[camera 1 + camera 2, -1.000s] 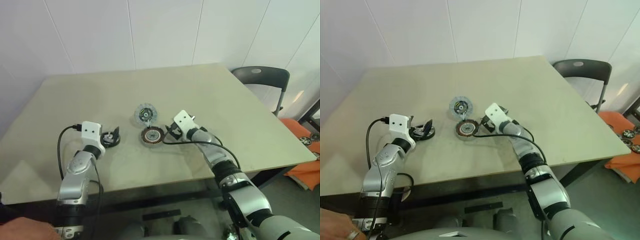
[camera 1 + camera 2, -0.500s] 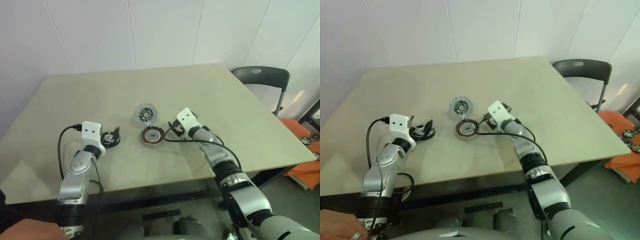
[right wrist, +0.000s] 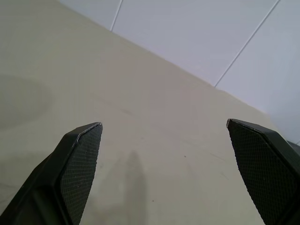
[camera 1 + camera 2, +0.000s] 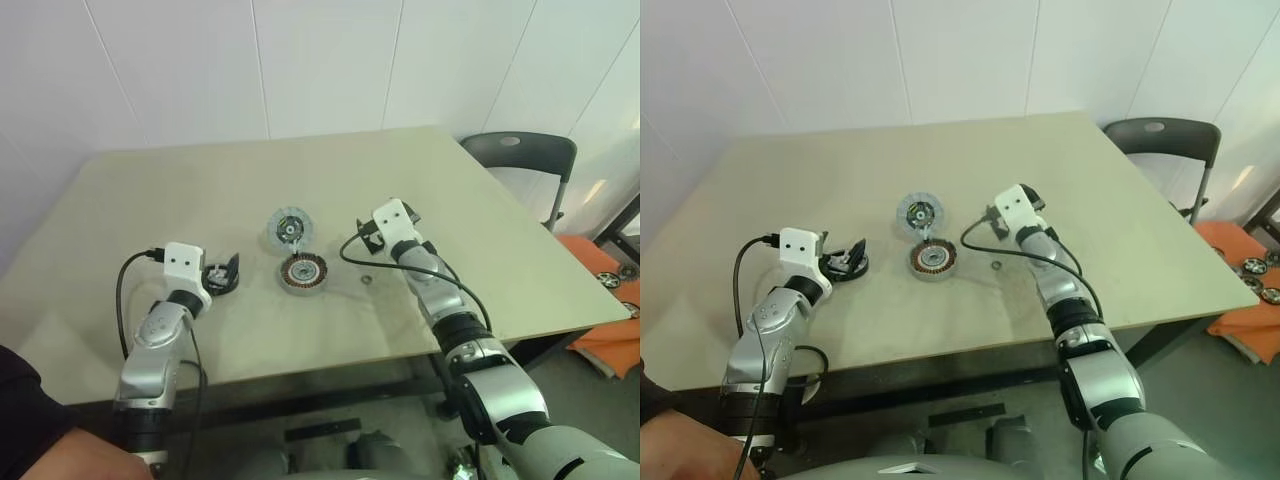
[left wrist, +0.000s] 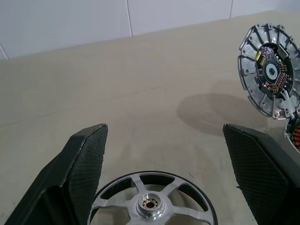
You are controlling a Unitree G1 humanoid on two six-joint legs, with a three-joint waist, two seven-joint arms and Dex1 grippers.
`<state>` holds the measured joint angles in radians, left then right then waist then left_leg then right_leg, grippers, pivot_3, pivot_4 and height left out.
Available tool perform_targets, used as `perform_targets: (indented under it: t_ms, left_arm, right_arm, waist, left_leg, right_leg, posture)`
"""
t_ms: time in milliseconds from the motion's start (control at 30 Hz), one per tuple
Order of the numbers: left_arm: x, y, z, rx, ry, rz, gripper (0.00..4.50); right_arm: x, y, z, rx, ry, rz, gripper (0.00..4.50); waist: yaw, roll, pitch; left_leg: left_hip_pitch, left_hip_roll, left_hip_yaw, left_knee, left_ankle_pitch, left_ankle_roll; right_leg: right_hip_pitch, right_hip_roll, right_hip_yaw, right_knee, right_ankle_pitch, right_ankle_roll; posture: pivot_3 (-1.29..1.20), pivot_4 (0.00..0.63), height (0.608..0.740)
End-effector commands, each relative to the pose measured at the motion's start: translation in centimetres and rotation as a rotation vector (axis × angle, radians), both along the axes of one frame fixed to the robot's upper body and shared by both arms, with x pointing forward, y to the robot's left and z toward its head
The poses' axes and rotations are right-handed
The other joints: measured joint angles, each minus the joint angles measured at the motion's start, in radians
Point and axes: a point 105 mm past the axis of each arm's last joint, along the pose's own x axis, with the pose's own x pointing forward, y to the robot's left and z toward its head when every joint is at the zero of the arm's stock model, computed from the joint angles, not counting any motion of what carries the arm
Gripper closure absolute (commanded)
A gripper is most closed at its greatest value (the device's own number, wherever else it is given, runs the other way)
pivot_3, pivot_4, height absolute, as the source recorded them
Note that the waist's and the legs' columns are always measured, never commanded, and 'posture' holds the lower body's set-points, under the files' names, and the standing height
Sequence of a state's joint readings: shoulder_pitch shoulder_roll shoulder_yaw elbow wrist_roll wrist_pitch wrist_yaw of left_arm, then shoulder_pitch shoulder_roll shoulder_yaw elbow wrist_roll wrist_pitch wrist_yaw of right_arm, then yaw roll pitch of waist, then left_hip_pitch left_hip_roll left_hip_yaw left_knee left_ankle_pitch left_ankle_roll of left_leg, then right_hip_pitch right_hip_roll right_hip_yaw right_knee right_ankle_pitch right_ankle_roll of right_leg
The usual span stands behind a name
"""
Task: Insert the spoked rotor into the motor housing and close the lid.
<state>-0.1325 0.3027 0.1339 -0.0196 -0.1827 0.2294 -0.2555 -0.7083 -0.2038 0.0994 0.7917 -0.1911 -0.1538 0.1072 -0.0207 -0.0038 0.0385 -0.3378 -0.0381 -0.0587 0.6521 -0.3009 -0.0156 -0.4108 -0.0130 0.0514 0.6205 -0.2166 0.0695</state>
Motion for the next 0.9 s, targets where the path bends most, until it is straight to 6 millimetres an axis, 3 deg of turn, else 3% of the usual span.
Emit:
perform_targets:
  t_ms: [33,900]
  left_arm:
    - [0.29,-0.18,1.53,0.008,-0.057,-0.006,0.32]
    - [0.4,-0.78,1.1,-0.004,-0.054,-0.021,0.32]
  right_arm:
    - [0.37,0.68,2.14,0.018,-0.065,0.031,0.06]
    - [0.21,0.83,2.5,0.029,-0.082,0.049,0.06]
  waist:
    - [0.0,0.0,0.0]
    - [0.002,0.0,0.0]
  left_leg:
    - [0.0,0.0,0.0,0.0,0.0,0.0]
    - [0.001,0.0,0.0,0.002,0.0,0.0]
  right_leg:
    - [0.0,0.0,0.0,0.0,0.0,0.0]
    - [0.002,0.0,0.0,0.001,0.0,0.0]
  posture:
    - [0.0,0.0,0.74]
    - [0.0,0.0,0.74]
